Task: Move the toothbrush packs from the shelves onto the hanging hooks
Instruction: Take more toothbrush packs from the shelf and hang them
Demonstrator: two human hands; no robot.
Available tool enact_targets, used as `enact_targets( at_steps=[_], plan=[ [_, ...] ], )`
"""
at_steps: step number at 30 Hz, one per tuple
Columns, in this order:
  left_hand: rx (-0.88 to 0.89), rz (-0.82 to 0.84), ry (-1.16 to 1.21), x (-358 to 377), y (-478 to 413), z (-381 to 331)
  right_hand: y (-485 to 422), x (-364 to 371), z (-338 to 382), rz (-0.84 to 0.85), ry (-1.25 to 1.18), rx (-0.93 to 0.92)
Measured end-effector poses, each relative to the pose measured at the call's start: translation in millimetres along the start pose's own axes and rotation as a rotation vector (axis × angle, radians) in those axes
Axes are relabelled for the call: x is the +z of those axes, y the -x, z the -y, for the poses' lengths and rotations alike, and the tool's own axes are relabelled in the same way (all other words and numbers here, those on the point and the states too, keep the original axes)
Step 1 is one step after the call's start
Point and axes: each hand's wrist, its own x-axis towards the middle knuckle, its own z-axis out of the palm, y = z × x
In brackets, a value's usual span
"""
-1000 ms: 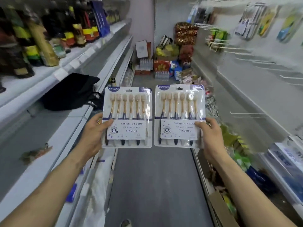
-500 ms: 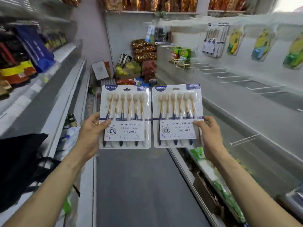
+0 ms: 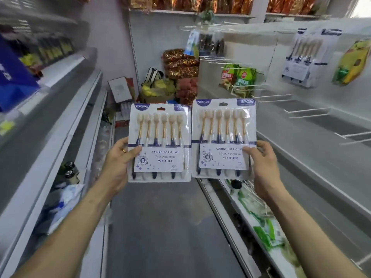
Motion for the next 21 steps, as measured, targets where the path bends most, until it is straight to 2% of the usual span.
enact_targets(
  at_steps=[3,8,13,17,21],
  plan=[
    [0.002,-0.014,0.004,-5,-65,3,-53,41,-9,0.000,0.003,0.012],
    [0.006,0.068,-0.012,-9,-191,15,-137,109,-28,-0.043,-0.015,0.016],
    [0.000,0.218,0.031,10,-333,14,-209,153,-18,-0.236,0.017,0.001],
    [-0.012,0.391,0.080,71,-427,5,-251,158,1,-0.375,0.007,-0.038],
    [-0.008,0.551,0.107,155,-478,5,-281,135,12,-0.524,-0.064,-0.091]
  ],
)
